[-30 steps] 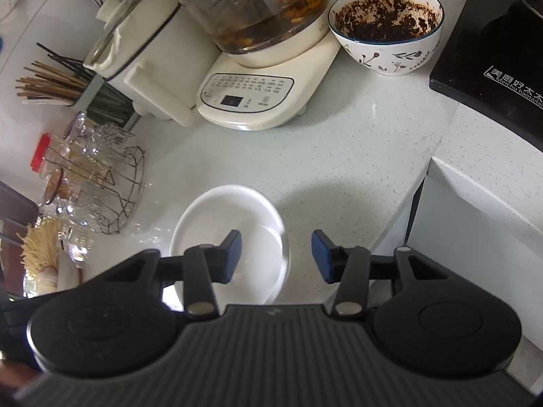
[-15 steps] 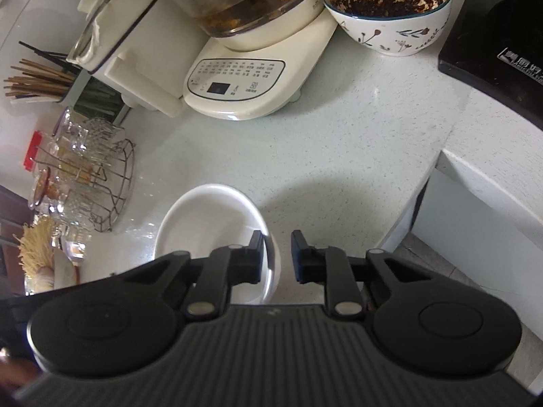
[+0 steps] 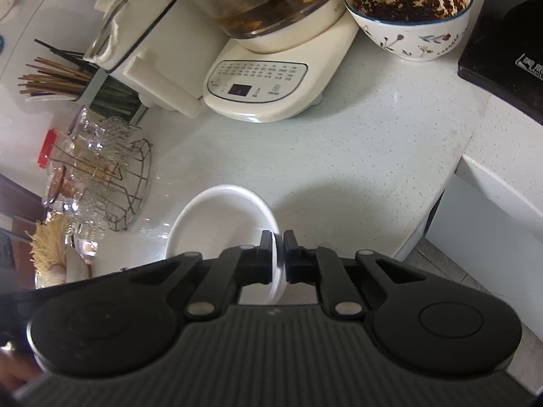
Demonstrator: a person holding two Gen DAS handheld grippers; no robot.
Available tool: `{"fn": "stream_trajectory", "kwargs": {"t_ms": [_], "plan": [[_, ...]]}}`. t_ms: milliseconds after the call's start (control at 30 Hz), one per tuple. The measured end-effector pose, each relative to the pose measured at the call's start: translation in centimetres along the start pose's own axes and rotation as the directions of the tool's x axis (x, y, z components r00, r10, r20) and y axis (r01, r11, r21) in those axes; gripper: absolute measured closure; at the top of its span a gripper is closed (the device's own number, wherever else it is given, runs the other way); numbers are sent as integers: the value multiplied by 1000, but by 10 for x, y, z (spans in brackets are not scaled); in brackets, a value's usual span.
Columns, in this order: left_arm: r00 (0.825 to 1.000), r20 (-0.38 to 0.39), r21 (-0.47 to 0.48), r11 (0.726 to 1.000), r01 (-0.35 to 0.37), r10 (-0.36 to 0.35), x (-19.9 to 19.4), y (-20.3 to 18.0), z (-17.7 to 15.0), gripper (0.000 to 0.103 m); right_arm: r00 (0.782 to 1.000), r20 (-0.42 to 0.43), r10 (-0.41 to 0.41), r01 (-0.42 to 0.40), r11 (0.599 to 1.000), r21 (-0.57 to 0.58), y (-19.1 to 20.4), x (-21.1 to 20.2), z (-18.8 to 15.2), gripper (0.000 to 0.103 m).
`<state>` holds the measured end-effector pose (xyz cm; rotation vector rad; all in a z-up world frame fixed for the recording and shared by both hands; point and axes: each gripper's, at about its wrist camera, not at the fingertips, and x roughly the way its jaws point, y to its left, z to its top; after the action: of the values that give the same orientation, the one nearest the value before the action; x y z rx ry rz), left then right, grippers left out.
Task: Organize plates and bowls
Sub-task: 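Lift the white bowl and carry it over the nested blue bowls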
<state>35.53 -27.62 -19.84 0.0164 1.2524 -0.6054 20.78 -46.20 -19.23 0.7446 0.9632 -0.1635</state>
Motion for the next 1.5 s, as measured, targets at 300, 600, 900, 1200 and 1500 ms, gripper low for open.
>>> {"fn": "stream_trajectory", "kwargs": {"t_ms": [300,600,900,1200,1500], "plan": [[999,30,-16,999,29,-29,-20,7,-2,95,999,32,23,-22,999,-35,11,-14,-4,94],[995,86,-13,998,53,-52,-58,10,-3,95,996,67,55,-51,997,-64,32,-36,-5,94],[986,148,-37,996,82,-76,-99,20,-10,95,992,87,90,-80,990,-113,57,-56,-6,94],[973,222,-61,995,77,-62,-140,36,-24,95,986,91,140,-122,977,-173,87,-71,-11,94],[963,265,-115,991,75,-42,-170,61,-45,95,983,66,174,-154,960,-232,116,-73,-22,94]]}}
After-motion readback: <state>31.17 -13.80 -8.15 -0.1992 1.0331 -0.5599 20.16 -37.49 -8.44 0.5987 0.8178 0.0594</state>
